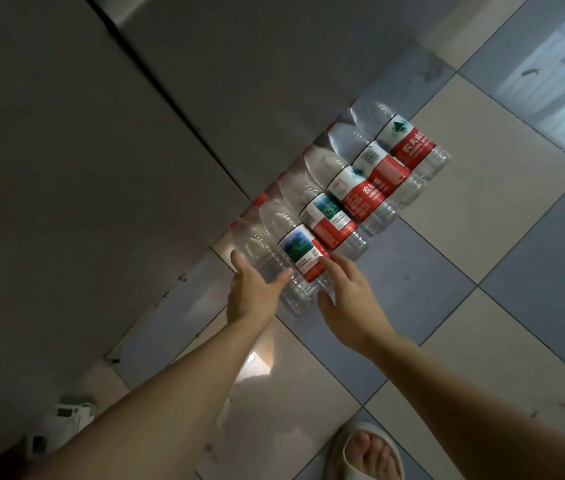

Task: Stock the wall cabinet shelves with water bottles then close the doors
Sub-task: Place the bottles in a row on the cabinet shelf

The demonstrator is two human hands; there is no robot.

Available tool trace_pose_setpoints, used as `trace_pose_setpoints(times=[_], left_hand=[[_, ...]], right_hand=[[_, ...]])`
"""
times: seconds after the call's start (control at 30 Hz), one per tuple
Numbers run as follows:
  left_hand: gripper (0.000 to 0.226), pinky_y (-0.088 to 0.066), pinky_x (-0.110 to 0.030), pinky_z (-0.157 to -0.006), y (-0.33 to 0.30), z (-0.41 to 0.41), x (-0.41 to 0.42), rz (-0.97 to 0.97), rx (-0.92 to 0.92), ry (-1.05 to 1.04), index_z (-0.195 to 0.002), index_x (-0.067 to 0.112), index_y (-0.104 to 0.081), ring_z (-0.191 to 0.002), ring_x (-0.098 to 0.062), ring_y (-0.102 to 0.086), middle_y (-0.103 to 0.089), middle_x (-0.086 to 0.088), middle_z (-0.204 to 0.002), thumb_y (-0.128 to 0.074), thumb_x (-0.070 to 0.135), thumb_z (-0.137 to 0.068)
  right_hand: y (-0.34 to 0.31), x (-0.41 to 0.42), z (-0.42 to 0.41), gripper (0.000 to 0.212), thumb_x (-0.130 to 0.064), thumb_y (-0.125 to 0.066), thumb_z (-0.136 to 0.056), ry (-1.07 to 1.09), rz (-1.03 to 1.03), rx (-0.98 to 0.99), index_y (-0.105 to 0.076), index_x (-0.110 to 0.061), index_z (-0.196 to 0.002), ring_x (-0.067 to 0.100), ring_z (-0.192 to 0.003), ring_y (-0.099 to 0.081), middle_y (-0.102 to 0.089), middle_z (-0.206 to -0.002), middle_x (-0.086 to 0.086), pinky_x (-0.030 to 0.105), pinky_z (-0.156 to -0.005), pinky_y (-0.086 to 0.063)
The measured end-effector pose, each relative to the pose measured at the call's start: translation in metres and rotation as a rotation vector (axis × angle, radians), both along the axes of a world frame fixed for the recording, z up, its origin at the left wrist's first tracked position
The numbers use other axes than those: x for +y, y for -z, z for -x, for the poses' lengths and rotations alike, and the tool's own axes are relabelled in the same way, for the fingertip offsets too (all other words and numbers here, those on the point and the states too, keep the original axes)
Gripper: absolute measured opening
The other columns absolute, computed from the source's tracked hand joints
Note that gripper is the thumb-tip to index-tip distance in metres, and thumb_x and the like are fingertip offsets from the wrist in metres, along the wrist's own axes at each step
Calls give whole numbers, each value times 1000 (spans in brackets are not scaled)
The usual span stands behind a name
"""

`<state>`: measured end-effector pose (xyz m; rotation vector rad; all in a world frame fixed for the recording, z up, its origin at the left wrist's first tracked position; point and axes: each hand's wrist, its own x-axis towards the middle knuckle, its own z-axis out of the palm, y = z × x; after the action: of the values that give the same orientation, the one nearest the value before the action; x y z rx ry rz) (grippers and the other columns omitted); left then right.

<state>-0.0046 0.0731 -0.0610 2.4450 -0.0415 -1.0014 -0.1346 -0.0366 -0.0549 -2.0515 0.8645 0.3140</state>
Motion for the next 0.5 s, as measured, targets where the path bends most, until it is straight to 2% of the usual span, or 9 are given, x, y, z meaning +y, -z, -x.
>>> trace_pose_setpoints(times=[0.17,0.3,0.37,0.47,0.5], left_hand=[[107,-52,-45,-101,5,-5,12,81,77,-31,-159,32,-1,-132,-35,-54,-48,-15,-152,-79,34,-86],[110,-55,-37,-89,-1,-12,34,120,181,46,-160,41,-2,-118,-19,-62,-59,-2,-142,-81,26,-85],[111,-54,-38,-95,-1,-16,43,113,214,74,-160,41,-4,-118,-17,-62,-62,1,-138,-82,25,-84],[108,-52,-32,-88,1,-21,47,119,204,95,-159,42,-12,-113,-12,-61,-62,9,-127,-85,32,-80],[103,-54,-33,-88,2,-22,45,131,191,81,-158,41,-18,-113,-13,-61,-62,8,-127,-85,32,-80]], right_hand=[[0,8,0,60,-28,-58,-100,54,78,7,-33,-26,-155,20,-136,-37,-40,-150,-2,31,-108,-36],[-3,16,-11,43,-34,-57,-100,40,-17,34,-48,-25,-142,16,-121,-51,-52,-136,-2,24,-93,-40],[-2,17,-17,39,-38,-55,-101,51,-55,63,-53,-24,-137,15,-112,-55,-56,-130,-1,29,-90,-49],[2,11,-30,38,-37,-55,-101,142,-114,102,-54,-20,-135,19,-109,-57,-56,-129,3,40,-92,-54],[6,9,-35,39,-36,-56,-100,169,-120,106,-53,-19,-135,20,-109,-57,-55,-129,5,42,-93,-54]])
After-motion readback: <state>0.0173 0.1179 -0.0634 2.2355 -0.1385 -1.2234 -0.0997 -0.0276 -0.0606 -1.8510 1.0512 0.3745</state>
